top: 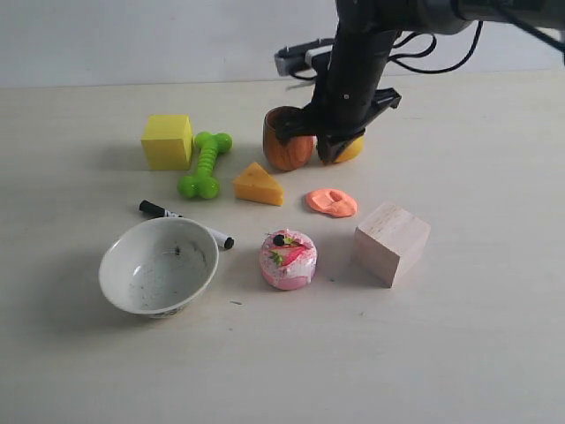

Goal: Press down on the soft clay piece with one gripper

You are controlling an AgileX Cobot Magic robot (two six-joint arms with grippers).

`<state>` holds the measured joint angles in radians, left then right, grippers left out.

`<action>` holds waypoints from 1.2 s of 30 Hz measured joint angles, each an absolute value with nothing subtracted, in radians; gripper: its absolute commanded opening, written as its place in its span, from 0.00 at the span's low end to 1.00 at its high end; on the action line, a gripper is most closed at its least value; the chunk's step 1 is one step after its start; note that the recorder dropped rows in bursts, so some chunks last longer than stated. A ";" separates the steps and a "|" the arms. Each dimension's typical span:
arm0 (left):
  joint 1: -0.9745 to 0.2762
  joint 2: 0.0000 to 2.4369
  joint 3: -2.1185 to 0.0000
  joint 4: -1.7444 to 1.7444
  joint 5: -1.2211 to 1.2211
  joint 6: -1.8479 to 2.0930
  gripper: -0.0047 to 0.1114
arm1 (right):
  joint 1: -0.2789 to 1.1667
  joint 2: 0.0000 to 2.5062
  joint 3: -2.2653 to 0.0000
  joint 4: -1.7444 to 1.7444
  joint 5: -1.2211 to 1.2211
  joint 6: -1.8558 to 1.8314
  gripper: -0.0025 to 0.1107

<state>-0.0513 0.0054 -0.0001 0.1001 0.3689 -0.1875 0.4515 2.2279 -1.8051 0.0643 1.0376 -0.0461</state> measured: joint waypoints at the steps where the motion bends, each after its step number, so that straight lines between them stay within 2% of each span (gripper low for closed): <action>1: -0.051 0.005 0.000 0.100 0.369 -0.188 0.04 | 0.452 2.199 -1.784 0.068 1.000 -0.036 0.02; 10: -0.051 0.005 0.000 0.100 0.369 -0.188 0.04 | 0.452 1.816 -1.325 0.107 0.542 0.027 0.02; 18: -0.051 0.005 0.000 0.100 0.369 -0.188 0.04 | 0.452 1.426 -0.919 0.107 0.327 0.049 0.02; 26: -0.051 0.005 0.000 0.100 0.369 -0.188 0.04 | 0.452 1.138 -0.860 0.107 0.340 0.049 0.02; 36: -0.051 0.005 0.000 0.100 0.369 -0.188 0.04 | 0.452 0.991 -0.860 0.132 0.368 0.049 0.02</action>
<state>-0.0513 0.0054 -0.0001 0.1001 0.3689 -0.1875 0.4521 0.9910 -0.8595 0.1324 0.3684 0.0486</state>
